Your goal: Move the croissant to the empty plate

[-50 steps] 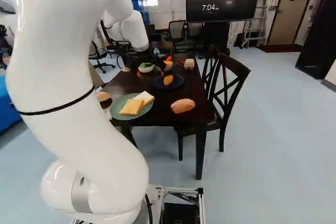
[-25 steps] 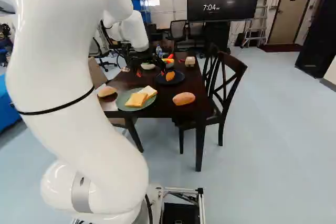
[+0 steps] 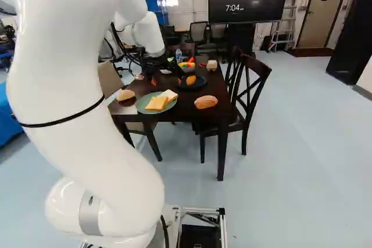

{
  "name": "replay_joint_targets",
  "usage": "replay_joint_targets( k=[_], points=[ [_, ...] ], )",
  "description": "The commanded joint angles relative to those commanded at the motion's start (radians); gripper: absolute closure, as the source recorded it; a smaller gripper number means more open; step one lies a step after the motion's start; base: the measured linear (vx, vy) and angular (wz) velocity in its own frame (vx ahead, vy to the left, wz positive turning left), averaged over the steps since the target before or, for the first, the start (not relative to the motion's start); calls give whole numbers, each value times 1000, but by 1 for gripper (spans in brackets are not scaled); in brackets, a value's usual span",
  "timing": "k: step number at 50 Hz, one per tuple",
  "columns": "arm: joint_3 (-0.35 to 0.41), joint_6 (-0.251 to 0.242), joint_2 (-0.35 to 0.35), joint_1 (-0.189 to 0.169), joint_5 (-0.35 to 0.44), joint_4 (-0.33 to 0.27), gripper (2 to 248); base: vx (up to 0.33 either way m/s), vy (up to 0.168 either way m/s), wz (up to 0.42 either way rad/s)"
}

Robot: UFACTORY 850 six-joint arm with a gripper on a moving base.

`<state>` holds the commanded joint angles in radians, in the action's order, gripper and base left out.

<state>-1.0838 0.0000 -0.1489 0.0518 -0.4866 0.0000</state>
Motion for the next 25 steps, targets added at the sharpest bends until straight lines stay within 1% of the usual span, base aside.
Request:
replay_joint_targets(
  k=[7, 17, 25],
  points=[
    [0, 0, 0, 0, 0, 0, 3, -157, 29, -6],
    [0, 0, 0, 0, 0, 0, 3, -136, 2, 18],
    [0, 0, 0, 0, 0, 0, 3, -79, 2, 11]
  ],
)
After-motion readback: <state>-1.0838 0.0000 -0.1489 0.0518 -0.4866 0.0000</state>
